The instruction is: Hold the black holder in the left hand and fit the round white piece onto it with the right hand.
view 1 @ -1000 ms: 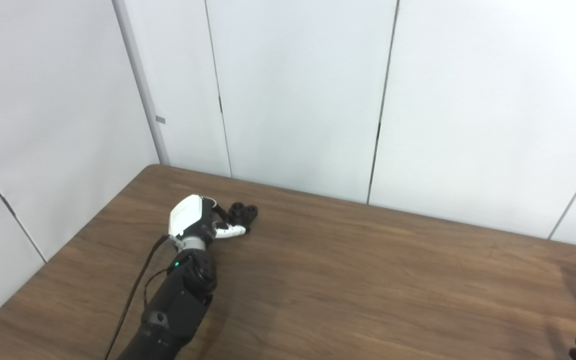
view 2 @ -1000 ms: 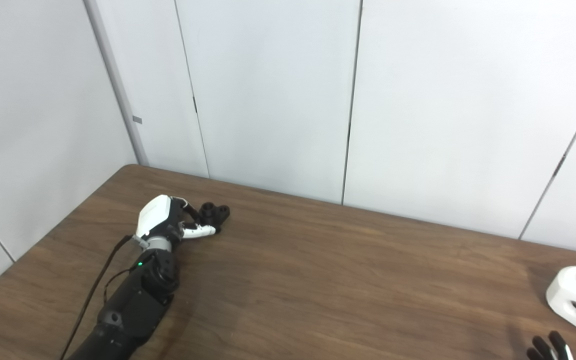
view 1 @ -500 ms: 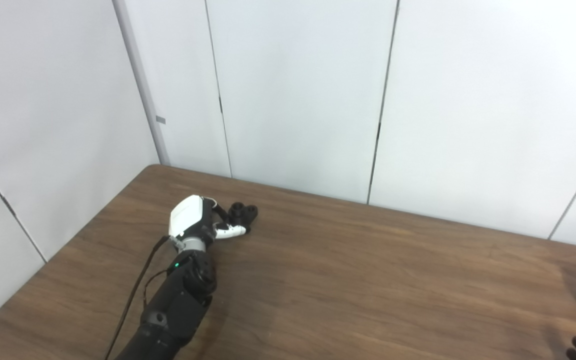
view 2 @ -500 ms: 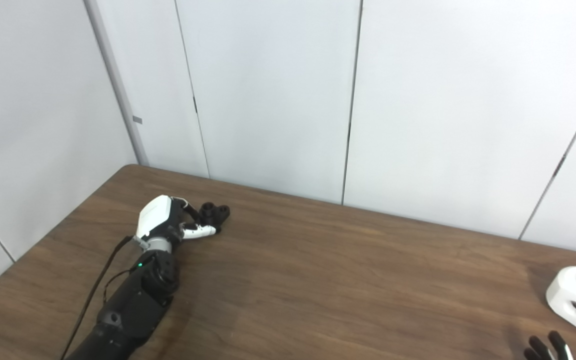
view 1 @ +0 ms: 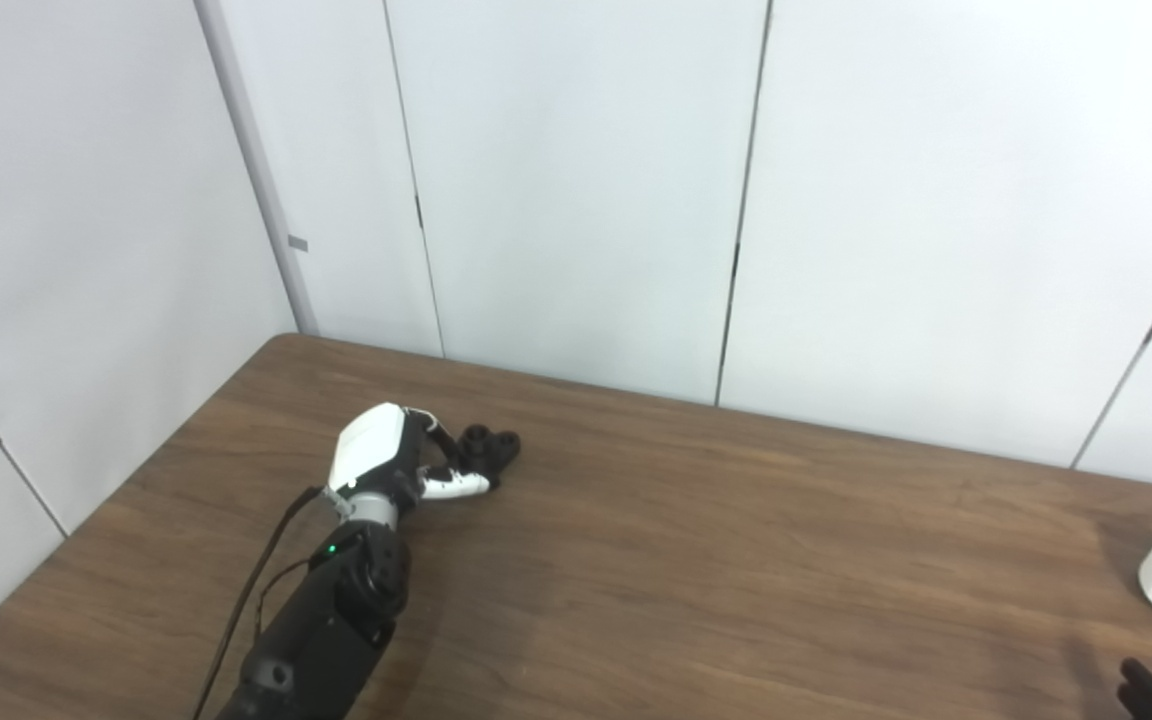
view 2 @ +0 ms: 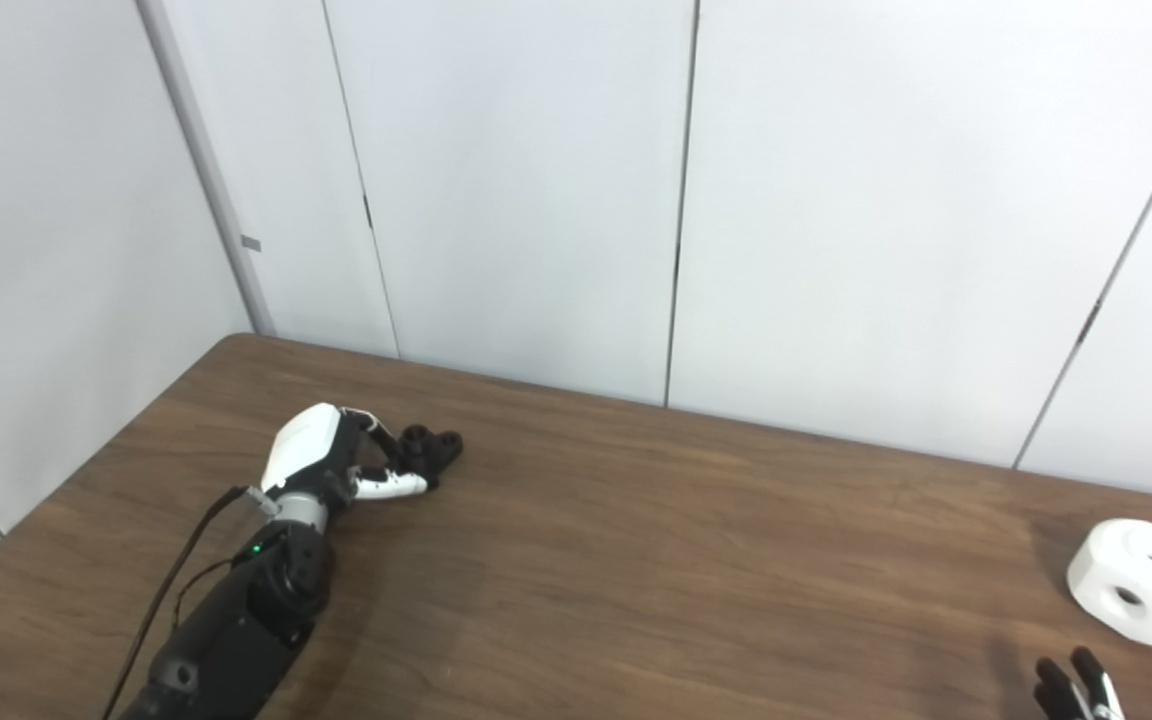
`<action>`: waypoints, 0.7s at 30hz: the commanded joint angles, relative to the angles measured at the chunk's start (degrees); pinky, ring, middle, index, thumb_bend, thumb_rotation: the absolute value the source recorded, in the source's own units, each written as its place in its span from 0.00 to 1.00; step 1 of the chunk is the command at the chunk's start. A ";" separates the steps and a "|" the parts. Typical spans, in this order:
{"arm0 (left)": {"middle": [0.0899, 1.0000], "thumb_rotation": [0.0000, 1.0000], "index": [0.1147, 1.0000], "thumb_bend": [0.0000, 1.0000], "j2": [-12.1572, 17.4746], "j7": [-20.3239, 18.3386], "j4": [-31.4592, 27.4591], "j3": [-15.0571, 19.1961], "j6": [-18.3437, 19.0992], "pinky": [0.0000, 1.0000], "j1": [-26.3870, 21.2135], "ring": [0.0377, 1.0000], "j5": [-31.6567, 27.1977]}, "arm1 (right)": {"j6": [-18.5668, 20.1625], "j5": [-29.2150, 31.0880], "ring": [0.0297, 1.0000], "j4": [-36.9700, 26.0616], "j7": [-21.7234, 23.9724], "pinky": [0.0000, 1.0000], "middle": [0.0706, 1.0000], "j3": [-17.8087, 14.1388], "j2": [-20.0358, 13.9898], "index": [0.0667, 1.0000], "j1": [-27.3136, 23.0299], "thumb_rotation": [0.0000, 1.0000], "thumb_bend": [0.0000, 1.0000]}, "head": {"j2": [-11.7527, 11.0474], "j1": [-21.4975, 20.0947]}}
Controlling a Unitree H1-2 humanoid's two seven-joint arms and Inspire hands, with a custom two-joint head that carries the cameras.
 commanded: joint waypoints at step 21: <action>0.76 0.05 0.42 0.52 -3.04 -5.74 -19.99 -9.01 -3.54 1.00 6.91 0.88 9.32 | 2.22 -3.33 0.94 -4.70 -1.69 1.00 0.92 1.20 1.24 1.00 -0.24 1.00 0.54 | 1.25 -7.64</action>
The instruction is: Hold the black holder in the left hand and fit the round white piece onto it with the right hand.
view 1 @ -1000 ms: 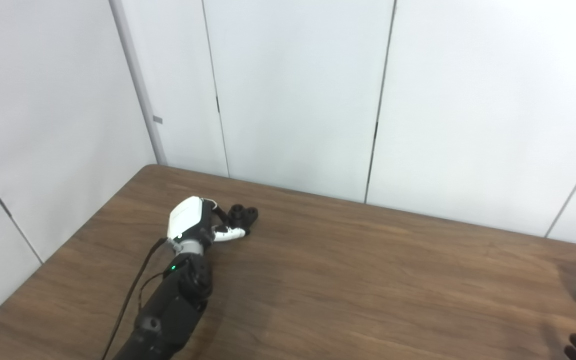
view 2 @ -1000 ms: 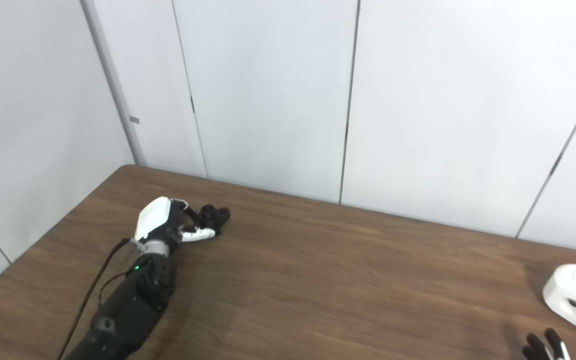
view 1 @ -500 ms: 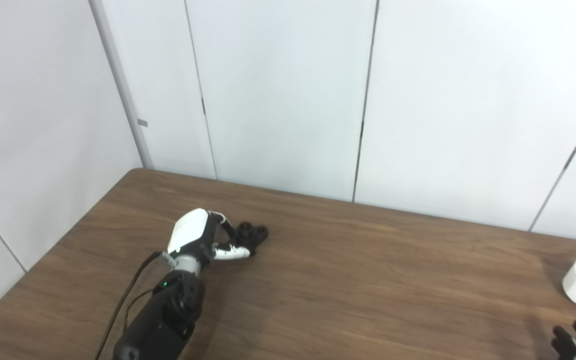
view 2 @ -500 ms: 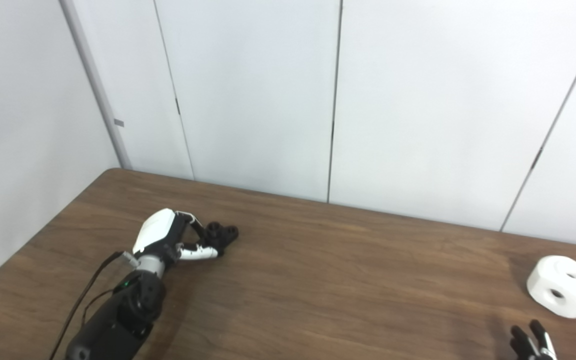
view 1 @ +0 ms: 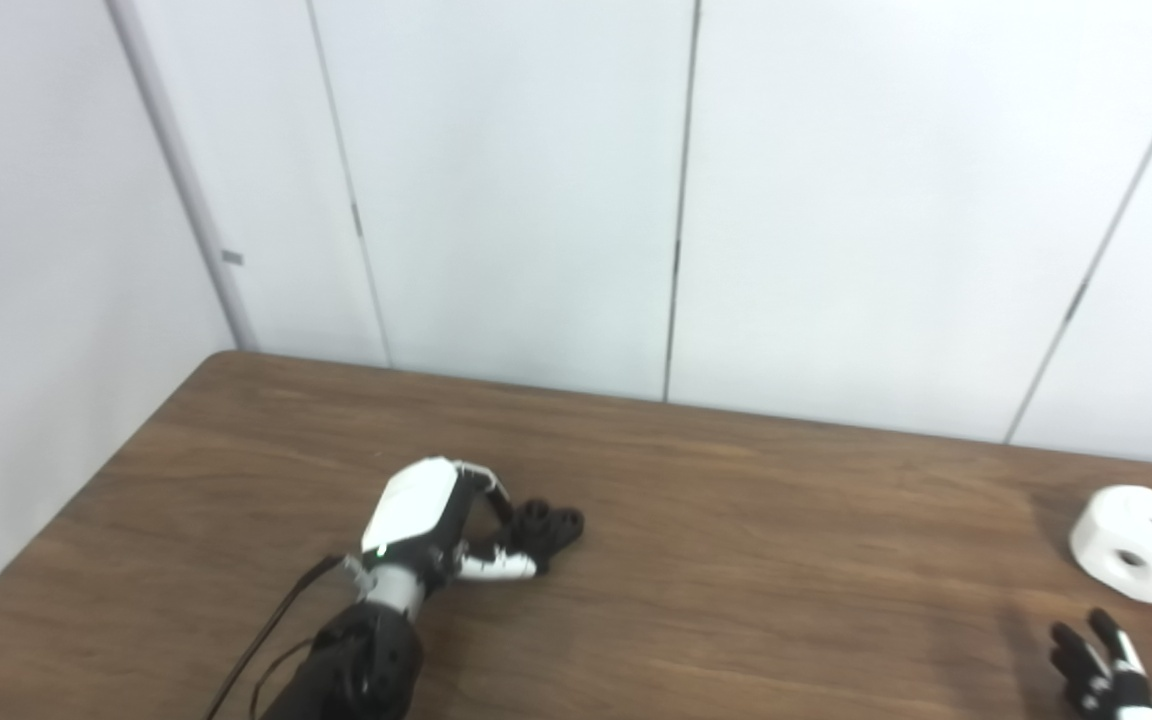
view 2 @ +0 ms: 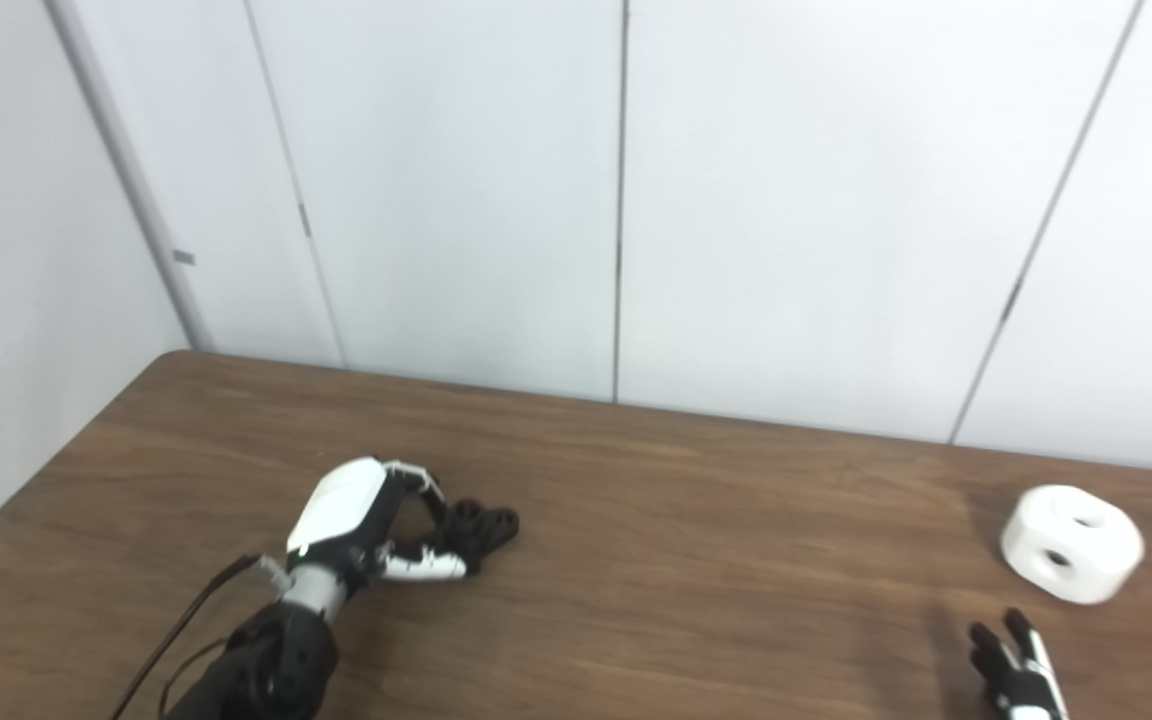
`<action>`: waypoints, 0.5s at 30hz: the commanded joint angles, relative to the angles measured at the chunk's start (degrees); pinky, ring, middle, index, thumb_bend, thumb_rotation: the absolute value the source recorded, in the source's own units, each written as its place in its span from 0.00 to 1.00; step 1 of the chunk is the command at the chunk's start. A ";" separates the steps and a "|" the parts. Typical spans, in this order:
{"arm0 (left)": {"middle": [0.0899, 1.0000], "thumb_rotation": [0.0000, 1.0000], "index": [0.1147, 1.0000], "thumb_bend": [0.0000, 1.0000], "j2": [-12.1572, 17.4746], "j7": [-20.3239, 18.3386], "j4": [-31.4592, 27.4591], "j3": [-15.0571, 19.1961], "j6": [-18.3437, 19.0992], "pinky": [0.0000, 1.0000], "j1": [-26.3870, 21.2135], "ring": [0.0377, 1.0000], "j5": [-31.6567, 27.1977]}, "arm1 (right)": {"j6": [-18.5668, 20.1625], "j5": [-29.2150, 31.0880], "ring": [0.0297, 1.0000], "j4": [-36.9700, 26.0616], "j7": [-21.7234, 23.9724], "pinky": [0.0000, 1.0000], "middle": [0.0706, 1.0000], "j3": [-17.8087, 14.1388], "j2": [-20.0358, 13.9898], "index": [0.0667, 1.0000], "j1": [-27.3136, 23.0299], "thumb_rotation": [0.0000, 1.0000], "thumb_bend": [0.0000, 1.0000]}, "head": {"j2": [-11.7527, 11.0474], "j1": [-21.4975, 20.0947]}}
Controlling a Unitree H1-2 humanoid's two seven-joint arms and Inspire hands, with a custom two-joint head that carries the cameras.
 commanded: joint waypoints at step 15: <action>0.76 0.05 0.42 0.52 -3.02 -3.04 -10.84 -5.89 -6.96 1.00 5.77 0.88 9.48 | 0.67 -3.70 0.94 -4.23 -2.40 1.00 0.91 1.57 1.34 0.99 -0.17 1.00 0.56 | 2.04 -4.60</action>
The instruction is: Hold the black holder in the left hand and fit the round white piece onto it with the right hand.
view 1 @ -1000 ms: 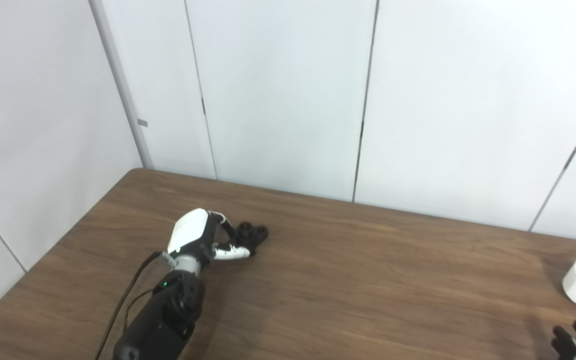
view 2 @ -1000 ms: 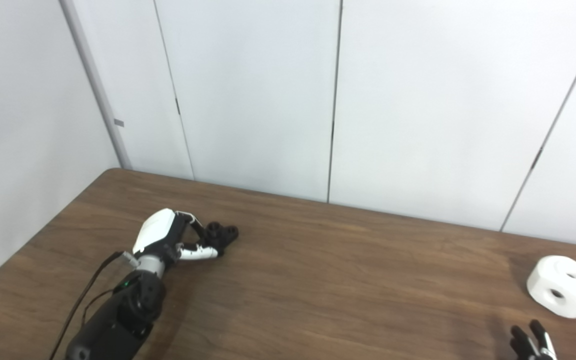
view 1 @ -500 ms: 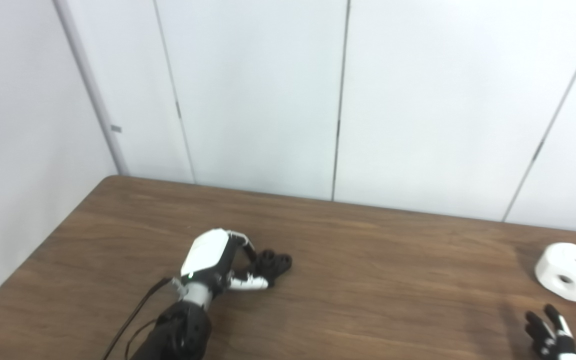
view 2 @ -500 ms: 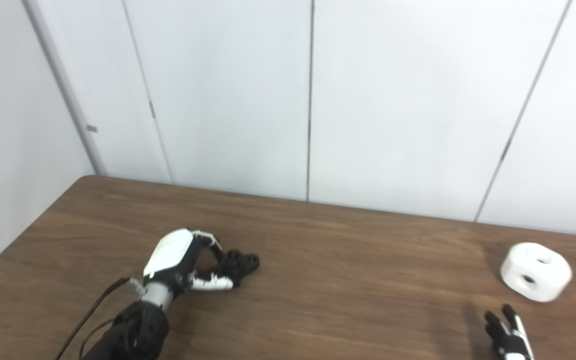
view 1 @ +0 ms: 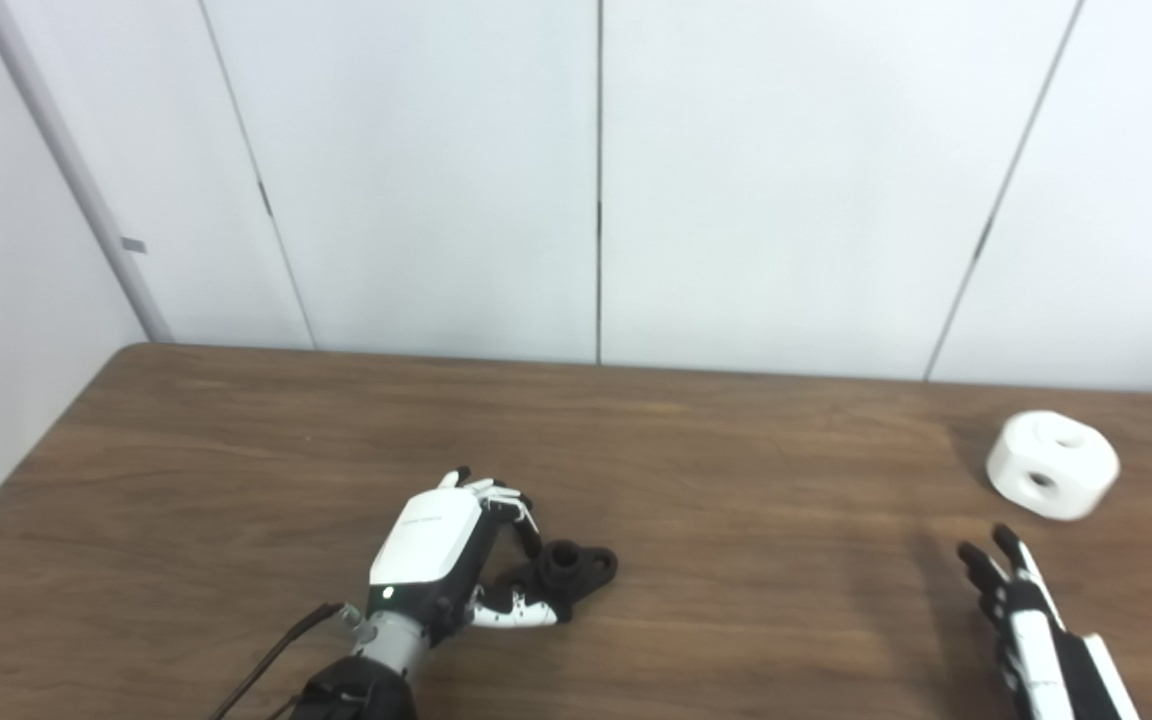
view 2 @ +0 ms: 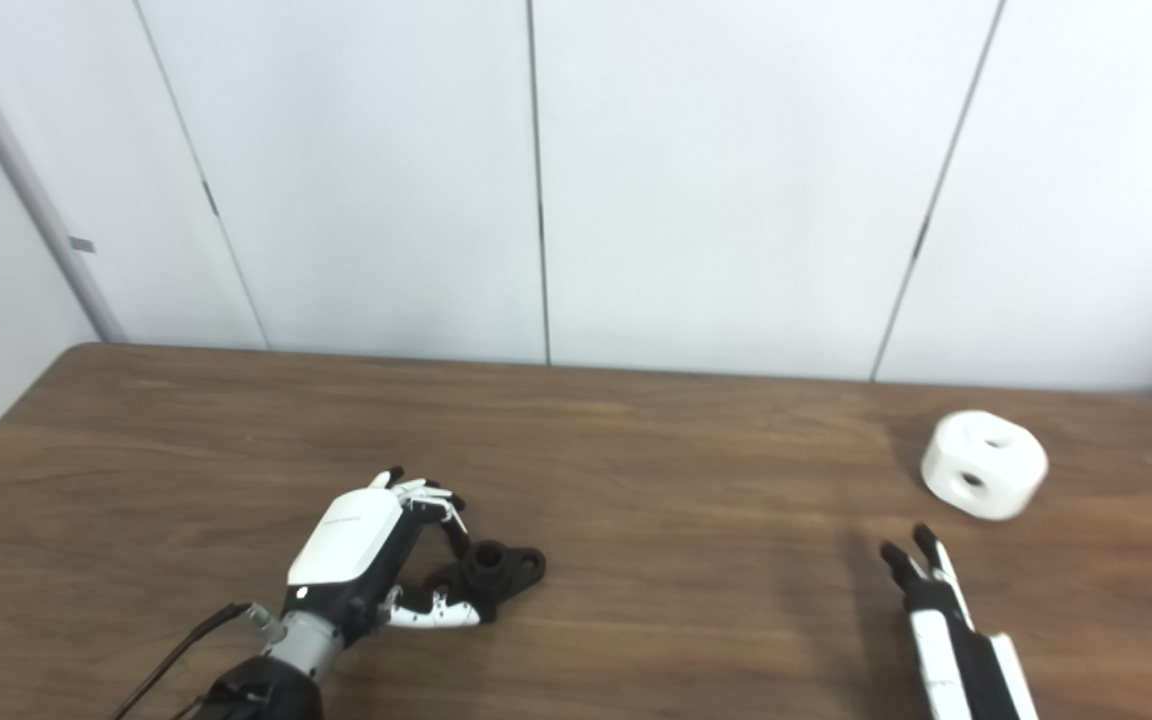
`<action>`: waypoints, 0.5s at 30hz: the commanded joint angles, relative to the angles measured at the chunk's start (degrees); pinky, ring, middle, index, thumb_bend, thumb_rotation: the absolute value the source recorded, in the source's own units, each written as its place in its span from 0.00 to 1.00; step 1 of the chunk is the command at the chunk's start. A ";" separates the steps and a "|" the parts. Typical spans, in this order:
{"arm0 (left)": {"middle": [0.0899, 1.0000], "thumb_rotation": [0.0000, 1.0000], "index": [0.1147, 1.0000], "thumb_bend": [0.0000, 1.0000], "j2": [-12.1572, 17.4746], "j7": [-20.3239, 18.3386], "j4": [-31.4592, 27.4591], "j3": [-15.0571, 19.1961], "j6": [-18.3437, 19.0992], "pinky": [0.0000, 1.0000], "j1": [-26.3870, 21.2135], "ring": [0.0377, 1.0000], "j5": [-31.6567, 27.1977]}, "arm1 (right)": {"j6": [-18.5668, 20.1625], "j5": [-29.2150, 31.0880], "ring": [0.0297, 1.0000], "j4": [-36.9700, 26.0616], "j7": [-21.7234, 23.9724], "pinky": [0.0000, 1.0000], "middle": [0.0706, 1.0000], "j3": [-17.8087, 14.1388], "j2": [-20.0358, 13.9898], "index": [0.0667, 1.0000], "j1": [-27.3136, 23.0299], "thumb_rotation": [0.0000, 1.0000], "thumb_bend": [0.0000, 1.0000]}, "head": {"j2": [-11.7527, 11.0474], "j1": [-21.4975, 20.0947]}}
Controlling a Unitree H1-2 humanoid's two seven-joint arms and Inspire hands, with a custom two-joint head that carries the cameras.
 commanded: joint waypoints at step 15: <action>0.76 0.05 0.42 0.52 -3.02 -2.77 -7.09 -2.38 -4.56 1.00 5.77 0.88 5.39 | 1.48 -0.55 0.93 -4.95 -0.70 1.00 0.89 0.07 1.18 0.98 -0.26 1.00 0.58 | 2.76 -2.88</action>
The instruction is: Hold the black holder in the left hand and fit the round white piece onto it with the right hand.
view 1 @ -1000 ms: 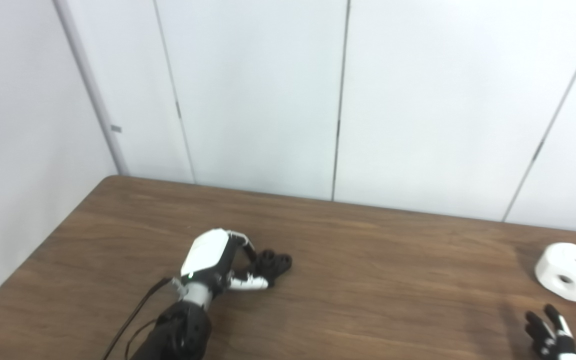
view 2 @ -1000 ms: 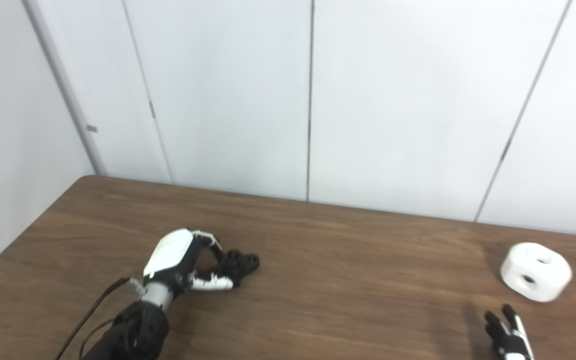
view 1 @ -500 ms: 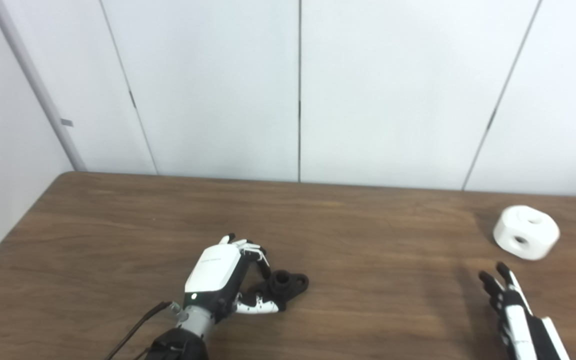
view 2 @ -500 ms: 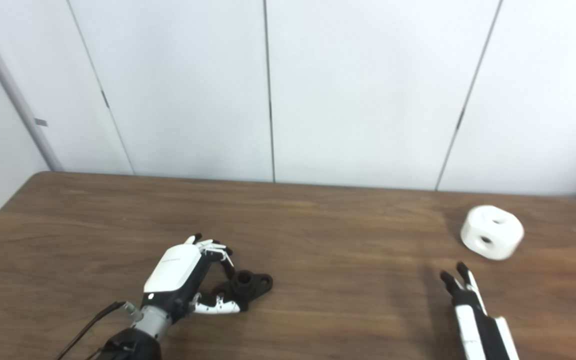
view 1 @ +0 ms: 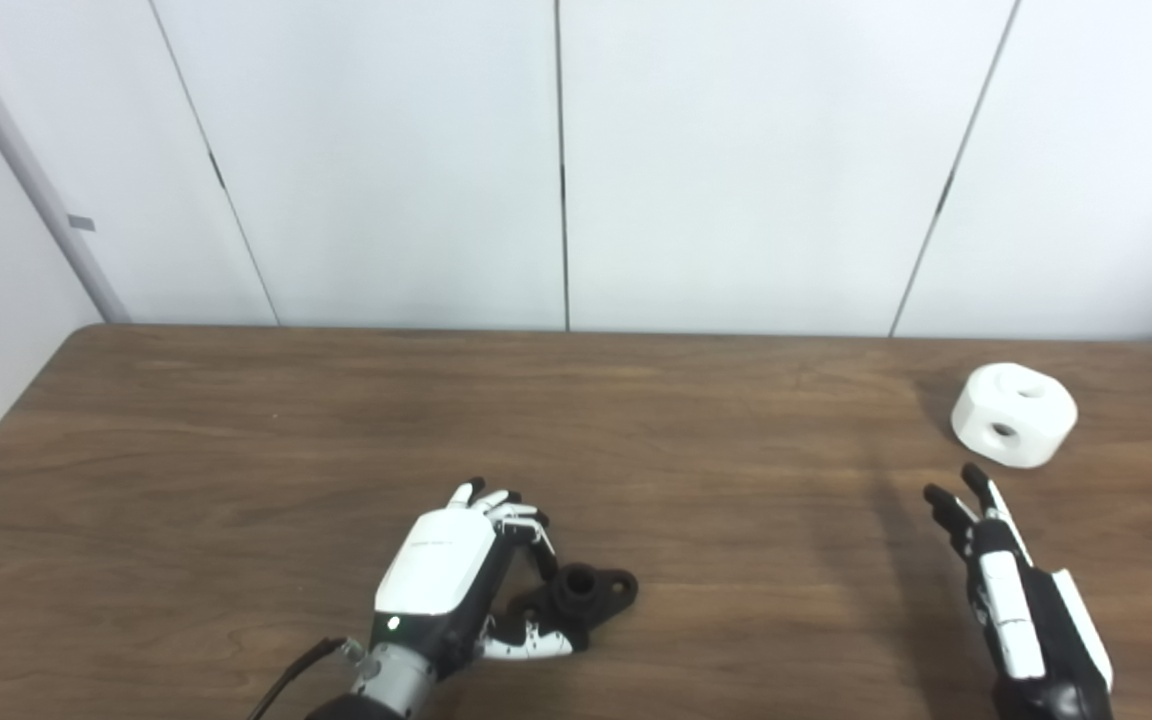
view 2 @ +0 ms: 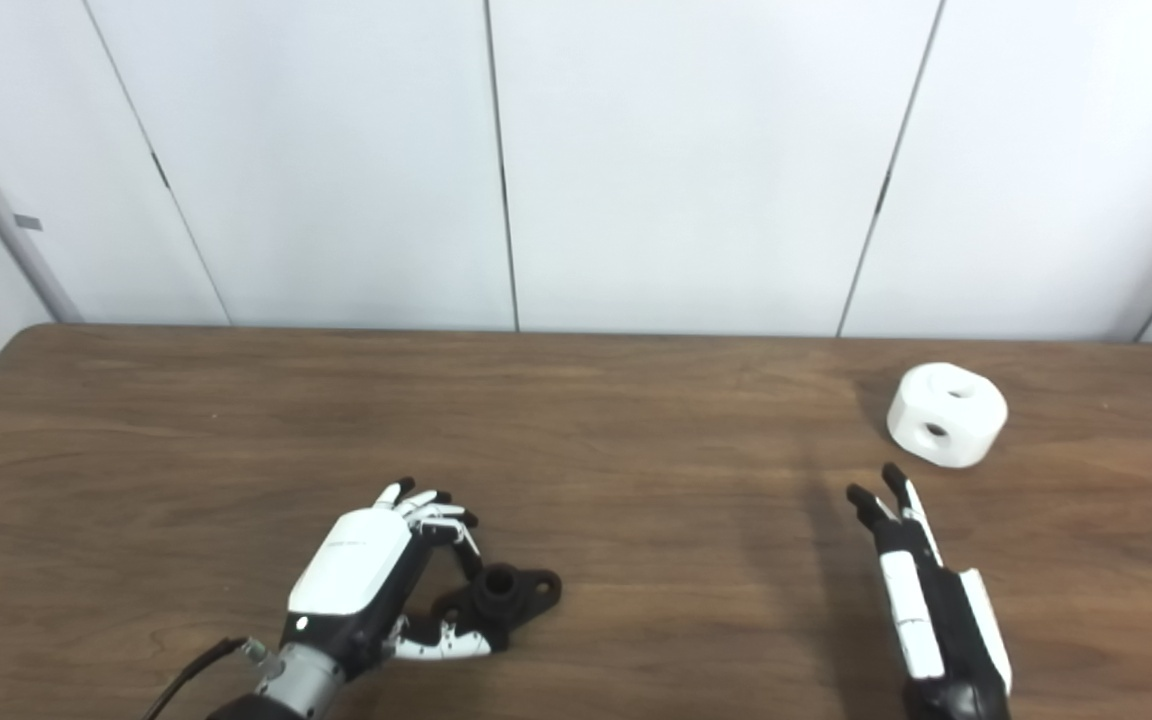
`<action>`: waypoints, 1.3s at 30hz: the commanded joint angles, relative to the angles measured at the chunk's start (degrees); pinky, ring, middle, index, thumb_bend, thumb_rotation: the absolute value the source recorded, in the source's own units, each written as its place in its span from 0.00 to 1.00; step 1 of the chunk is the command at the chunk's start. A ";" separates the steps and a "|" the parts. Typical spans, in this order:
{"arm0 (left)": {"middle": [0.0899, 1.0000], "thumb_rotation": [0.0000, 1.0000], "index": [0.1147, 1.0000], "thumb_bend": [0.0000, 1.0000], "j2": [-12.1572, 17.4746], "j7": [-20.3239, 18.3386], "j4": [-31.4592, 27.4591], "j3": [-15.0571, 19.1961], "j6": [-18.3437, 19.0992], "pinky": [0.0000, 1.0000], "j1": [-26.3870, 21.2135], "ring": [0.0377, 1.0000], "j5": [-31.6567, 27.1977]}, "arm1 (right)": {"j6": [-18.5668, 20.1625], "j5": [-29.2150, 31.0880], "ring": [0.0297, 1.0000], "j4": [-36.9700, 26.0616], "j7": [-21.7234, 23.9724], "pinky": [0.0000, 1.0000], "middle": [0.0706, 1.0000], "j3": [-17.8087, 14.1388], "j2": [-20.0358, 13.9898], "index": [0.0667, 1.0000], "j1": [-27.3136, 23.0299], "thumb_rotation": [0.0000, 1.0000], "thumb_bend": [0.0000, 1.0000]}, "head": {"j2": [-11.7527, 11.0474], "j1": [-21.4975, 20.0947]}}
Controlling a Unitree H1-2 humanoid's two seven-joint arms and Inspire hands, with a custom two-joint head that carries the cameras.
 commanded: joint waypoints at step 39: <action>0.77 0.04 0.42 0.52 -1.90 3.66 3.11 2.40 -9.26 1.00 5.67 0.89 -2.48 | 11.98 -8.72 0.91 -6.17 -2.27 0.93 0.90 -4.29 -4.81 0.89 -10.99 0.62 0.67 | 1.13 -13.54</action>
